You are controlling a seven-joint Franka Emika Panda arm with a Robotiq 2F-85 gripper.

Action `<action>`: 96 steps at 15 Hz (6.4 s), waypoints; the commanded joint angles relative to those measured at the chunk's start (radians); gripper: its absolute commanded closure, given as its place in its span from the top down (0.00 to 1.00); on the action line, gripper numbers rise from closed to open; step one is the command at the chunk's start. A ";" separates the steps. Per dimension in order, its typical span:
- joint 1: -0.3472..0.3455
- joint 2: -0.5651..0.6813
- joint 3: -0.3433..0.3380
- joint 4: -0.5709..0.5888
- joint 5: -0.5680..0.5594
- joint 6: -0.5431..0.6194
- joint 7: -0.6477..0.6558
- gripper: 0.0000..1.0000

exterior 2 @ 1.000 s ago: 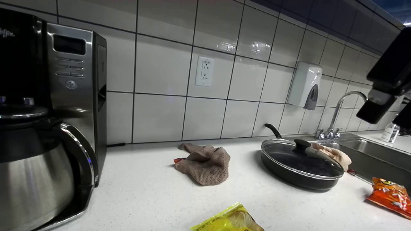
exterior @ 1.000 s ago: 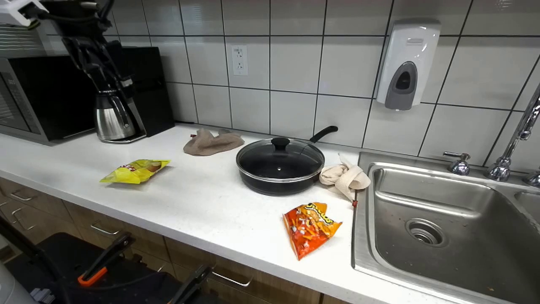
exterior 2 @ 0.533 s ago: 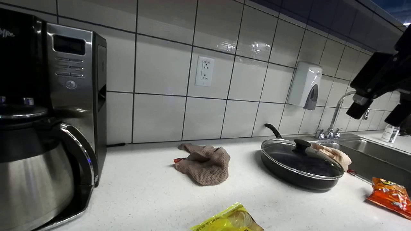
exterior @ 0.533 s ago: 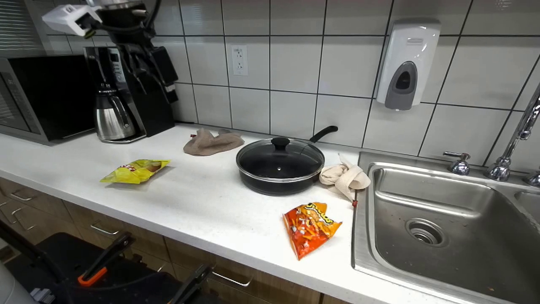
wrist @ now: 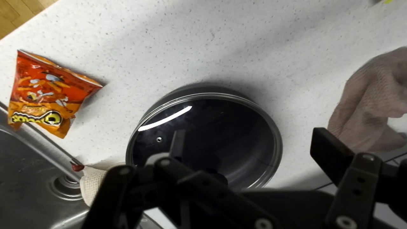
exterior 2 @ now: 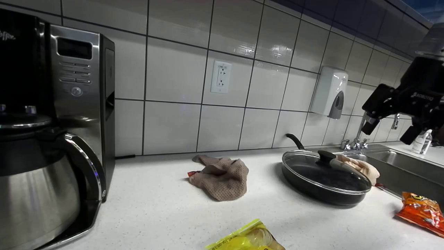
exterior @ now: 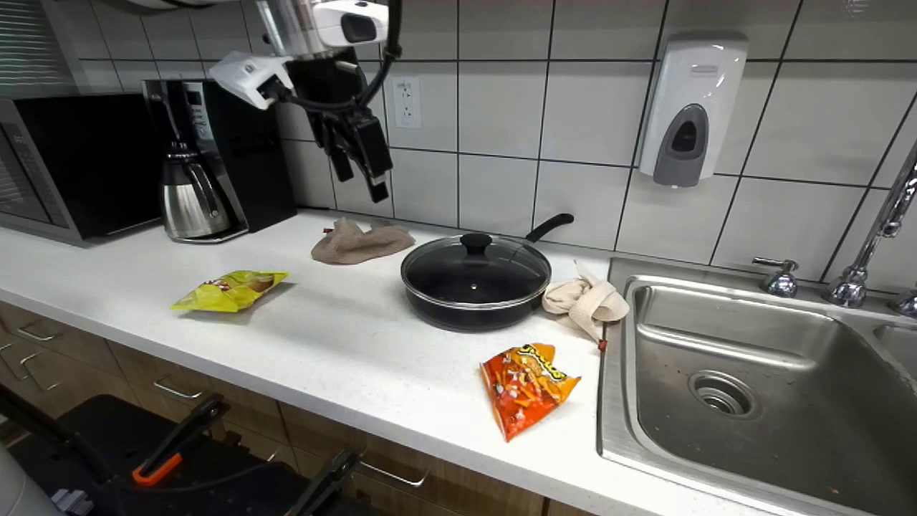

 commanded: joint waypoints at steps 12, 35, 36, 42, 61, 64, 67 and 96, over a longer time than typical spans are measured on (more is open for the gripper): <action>-0.020 0.548 -0.174 0.423 -0.008 0.110 -0.065 1.00; 0.002 0.703 -0.194 0.562 0.099 0.098 -0.134 1.00; 0.002 0.703 -0.194 0.562 0.099 0.098 -0.134 1.00; 0.017 0.700 -0.204 0.552 0.077 0.105 -0.125 1.00; 0.024 0.793 -0.205 0.601 0.106 0.093 -0.144 1.00; 0.022 0.808 -0.199 0.617 0.113 0.092 -0.148 1.00; 0.029 0.816 -0.199 0.623 0.108 0.090 -0.145 1.00; 0.081 0.483 -0.152 0.359 0.108 0.150 -0.274 0.39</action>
